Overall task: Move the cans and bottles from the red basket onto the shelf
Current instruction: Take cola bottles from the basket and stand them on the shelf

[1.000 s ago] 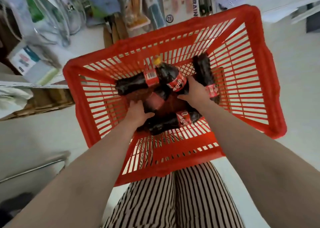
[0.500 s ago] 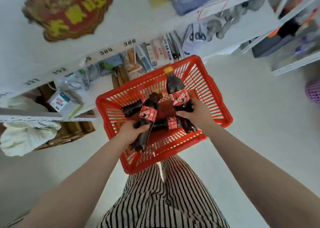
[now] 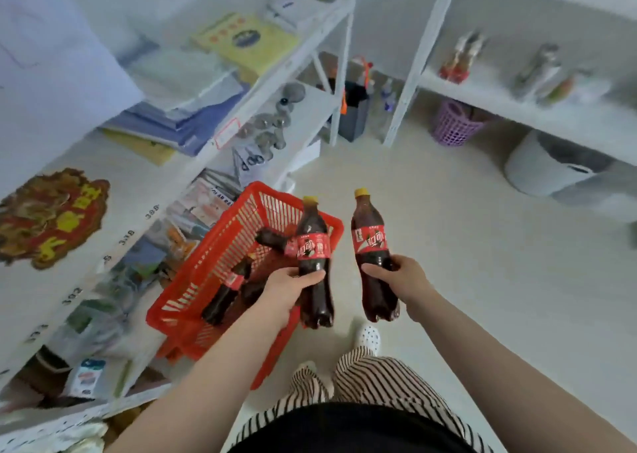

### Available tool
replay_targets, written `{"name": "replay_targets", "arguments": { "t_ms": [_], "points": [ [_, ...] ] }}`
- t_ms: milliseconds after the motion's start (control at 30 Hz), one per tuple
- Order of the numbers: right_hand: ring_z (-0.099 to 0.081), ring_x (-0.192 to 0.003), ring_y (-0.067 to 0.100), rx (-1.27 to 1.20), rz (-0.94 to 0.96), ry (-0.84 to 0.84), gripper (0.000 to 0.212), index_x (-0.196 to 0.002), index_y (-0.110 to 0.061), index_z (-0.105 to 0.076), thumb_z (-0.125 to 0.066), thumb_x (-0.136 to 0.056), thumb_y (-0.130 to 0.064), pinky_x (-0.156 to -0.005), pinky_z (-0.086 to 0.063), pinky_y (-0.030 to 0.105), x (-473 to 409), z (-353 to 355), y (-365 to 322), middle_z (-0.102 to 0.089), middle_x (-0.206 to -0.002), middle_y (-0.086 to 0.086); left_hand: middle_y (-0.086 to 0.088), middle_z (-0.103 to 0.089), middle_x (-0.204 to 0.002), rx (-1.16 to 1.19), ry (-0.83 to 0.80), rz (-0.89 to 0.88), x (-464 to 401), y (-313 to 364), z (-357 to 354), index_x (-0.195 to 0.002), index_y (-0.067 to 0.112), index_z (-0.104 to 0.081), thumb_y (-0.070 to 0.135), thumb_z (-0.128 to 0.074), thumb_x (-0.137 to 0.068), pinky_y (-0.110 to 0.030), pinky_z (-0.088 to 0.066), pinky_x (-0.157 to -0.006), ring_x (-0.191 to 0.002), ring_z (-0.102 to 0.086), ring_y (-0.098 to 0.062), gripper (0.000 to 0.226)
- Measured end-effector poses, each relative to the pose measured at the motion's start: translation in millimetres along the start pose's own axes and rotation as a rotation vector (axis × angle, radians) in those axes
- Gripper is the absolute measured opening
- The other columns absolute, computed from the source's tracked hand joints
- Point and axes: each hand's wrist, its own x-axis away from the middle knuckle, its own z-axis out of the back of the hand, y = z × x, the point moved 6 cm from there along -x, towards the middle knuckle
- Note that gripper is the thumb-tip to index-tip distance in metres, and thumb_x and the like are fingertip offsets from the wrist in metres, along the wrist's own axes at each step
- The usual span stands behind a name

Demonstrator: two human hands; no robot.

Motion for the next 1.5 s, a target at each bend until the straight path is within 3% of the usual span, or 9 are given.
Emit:
{"name": "replay_targets", "arguments": {
  "t_ms": [133, 233, 400, 600, 700, 867, 967, 1300, 1500],
  "points": [
    [-0.069, -0.075, 0.021, -0.17, -0.037, 0.112, 0.039, -0.104, -0.004, -0.066, -0.082, -0.072, -0.021, -0.059, -0.053, 0.027, 15.4, 74.1, 27.8, -0.071, -0.092, 0.012, -0.014, -0.074, -0.099, -0.118, -0.1, 0.024, 2.7, 7.6, -83.5, -0.087, 0.011, -0.071, 0.016, -0.086, -0.063, -0.041, -0.053, -0.092, -0.095, -0.069, -0.031, 0.029],
    [-0.068, -0.076, 0.021, -0.264, -0.063, 0.193, 0.041, -0.106, -0.006, -0.065, -0.082, -0.072, -0.02, -0.06, -0.051, 0.027, 17.7, 134.6, 52.2, -0.07, -0.091, 0.009, -0.012, -0.074, -0.098, -0.231, -0.19, 0.024, 0.9, 9.1, -157.1, -0.091, 0.015, -0.07, 0.02, -0.088, -0.06, -0.047, -0.052, -0.095, -0.093, -0.07, -0.031, 0.036],
    [-0.067, -0.084, 0.024, -0.342, -0.109, 0.304, 0.049, -0.113, -0.006, -0.062, -0.082, -0.071, -0.023, -0.067, -0.053, 0.03, 13.8, 251.1, 105.5, -0.069, -0.099, 0.009, -0.01, -0.073, -0.091, -0.302, -0.252, 0.049, -0.4, 6.8, -291.1, -0.086, 0.013, -0.067, 0.016, -0.084, -0.067, -0.041, -0.053, -0.092, -0.088, -0.069, -0.028, 0.026],
    [-0.063, -0.078, 0.017, -0.39, -0.139, 0.384, 0.048, -0.113, -0.009, -0.057, -0.081, -0.073, -0.023, -0.061, -0.049, 0.028, 19.9, 383.5, 152.4, -0.065, -0.094, 0.003, -0.006, -0.068, -0.078, -0.317, -0.343, 0.07, 7.9, -0.6, -446.3, -0.077, 0.011, -0.062, 0.011, -0.077, -0.077, -0.025, -0.051, -0.061, -0.074, -0.066, -0.019, 0.015],
    [-0.065, -0.085, 0.024, -0.414, -0.155, 0.427, 0.056, -0.118, -0.007, -0.057, -0.082, -0.072, -0.025, -0.07, -0.054, 0.035, 16.8, 437.2, 166.7, -0.066, -0.103, 0.008, -0.009, -0.07, -0.085, -0.35, -0.395, 0.06, 6.0, 2.7, -506.2, -0.086, 0.007, -0.065, 0.012, -0.077, -0.075, -0.026, -0.051, -0.063, -0.079, -0.068, -0.021, 0.017],
    [-0.064, -0.096, 0.032, -0.473, -0.166, 0.497, 0.059, -0.122, -0.006, -0.056, -0.081, -0.073, -0.026, -0.081, -0.054, 0.043, -4.2, 514.8, 175.1, -0.066, -0.111, 0.012, -0.013, -0.074, -0.096, -0.436, -0.436, 0.053, -12.2, 23.6, -590.9, -0.1, 0.004, -0.069, 0.016, -0.082, -0.069, -0.035, -0.054, -0.085, -0.091, -0.07, -0.026, 0.036],
    [-0.064, -0.099, 0.036, -0.51, -0.193, 0.521, 0.06, -0.123, -0.006, -0.055, -0.081, -0.073, -0.028, -0.089, -0.054, 0.051, -30.5, 555.7, 179.3, -0.066, -0.112, 0.014, -0.013, -0.073, -0.097, -0.46, -0.45, 0.054, -30.1, 38.7, -642.1, -0.099, 0.004, -0.068, 0.015, -0.082, -0.07, -0.034, -0.055, -0.083, -0.091, -0.07, -0.026, 0.034],
    [-0.067, -0.081, 0.028, -0.561, -0.221, 0.55, 0.058, -0.117, -0.007, -0.057, -0.082, -0.071, -0.03, -0.059, -0.053, 0.032, -139.0, 724.4, 151.9, -0.068, -0.101, 0.013, -0.015, -0.072, -0.095, -0.478, -0.512, 0.015, -107.7, 129.7, -830.0, -0.093, 0.004, -0.067, 0.012, -0.079, -0.073, -0.03, -0.054, -0.073, -0.086, -0.068, -0.027, 0.025],
    [-0.069, -0.084, 0.03, -0.585, -0.222, 0.597, 0.066, -0.115, -0.007, -0.059, -0.085, -0.063, -0.037, -0.068, -0.057, 0.038, -188.8, 822.4, 137.5, -0.069, -0.101, 0.013, -0.009, -0.07, -0.086, -0.501, -0.534, -0.004, -126.7, 175.5, -934.4, -0.092, 0.004, -0.066, 0.012, -0.077, -0.076, -0.025, -0.052, -0.066, -0.078, -0.067, -0.02, 0.021]
  ]
}}
